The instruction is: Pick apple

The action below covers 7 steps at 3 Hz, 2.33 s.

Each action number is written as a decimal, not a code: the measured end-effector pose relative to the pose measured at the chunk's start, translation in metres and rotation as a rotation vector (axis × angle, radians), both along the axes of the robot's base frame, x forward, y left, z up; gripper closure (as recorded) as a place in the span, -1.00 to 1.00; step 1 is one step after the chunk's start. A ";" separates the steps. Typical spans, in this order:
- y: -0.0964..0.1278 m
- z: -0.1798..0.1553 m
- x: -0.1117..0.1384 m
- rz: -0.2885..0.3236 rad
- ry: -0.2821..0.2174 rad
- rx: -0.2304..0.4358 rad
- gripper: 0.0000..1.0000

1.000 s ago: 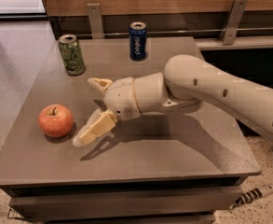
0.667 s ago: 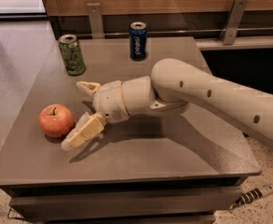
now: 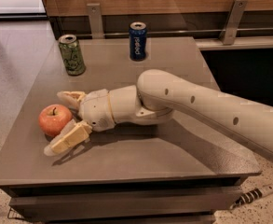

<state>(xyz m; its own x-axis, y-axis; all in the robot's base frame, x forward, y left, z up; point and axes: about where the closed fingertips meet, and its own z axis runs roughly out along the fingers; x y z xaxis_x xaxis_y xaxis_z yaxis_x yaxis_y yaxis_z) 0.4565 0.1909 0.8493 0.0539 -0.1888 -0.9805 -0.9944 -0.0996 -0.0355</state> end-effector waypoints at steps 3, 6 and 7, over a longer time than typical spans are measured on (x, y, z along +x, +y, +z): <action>0.014 -0.001 -0.010 0.043 -0.003 0.027 0.66; 0.016 0.016 -0.011 0.065 -0.024 0.041 1.00; 0.012 0.053 -0.010 0.080 -0.076 0.038 1.00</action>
Offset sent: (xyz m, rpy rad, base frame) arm -0.0066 0.0097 -0.0019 0.0235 -0.0013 0.0309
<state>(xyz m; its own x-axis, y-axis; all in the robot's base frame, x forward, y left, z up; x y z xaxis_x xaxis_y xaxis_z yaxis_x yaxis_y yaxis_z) 0.4469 0.2033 0.9023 0.1417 -0.1434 -0.9795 -0.9777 -0.1755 -0.1157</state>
